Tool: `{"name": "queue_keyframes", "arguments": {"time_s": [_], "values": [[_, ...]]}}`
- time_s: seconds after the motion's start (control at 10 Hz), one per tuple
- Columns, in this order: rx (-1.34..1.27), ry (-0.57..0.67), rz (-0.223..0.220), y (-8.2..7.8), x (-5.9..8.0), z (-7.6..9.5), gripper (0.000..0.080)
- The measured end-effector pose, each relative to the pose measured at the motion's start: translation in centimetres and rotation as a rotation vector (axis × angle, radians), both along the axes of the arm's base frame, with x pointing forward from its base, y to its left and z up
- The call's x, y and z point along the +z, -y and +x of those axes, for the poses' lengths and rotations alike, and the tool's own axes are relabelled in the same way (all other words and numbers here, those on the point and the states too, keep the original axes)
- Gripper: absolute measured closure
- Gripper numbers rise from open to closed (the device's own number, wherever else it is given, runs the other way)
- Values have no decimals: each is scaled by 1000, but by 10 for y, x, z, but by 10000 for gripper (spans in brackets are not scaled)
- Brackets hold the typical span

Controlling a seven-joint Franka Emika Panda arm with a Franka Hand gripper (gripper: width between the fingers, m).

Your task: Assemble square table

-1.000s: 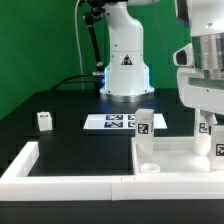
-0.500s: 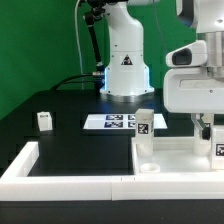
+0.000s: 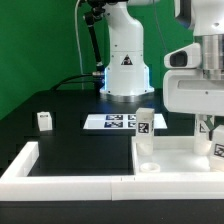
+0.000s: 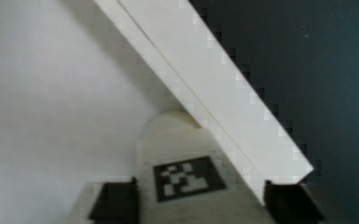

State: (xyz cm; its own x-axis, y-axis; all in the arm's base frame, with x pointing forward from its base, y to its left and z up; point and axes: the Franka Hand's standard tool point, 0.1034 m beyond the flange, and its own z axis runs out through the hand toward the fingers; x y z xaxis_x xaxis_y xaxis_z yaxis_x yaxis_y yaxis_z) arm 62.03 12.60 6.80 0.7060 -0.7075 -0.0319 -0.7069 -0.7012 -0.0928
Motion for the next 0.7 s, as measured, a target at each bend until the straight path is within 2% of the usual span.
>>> {"name": "queue_keyframes", "arguments": {"time_s": [0.2, 0.4, 0.5, 0.6, 0.7], "values": [[-139, -13, 9, -1, 0, 1, 507], [-428, -45, 35, -3, 1, 2, 507], [-615, -66, 70, -5, 0, 3, 507], [-784, -67, 127, -6, -1, 7, 507], [-881, -82, 149, -6, -1, 7, 507]]}}
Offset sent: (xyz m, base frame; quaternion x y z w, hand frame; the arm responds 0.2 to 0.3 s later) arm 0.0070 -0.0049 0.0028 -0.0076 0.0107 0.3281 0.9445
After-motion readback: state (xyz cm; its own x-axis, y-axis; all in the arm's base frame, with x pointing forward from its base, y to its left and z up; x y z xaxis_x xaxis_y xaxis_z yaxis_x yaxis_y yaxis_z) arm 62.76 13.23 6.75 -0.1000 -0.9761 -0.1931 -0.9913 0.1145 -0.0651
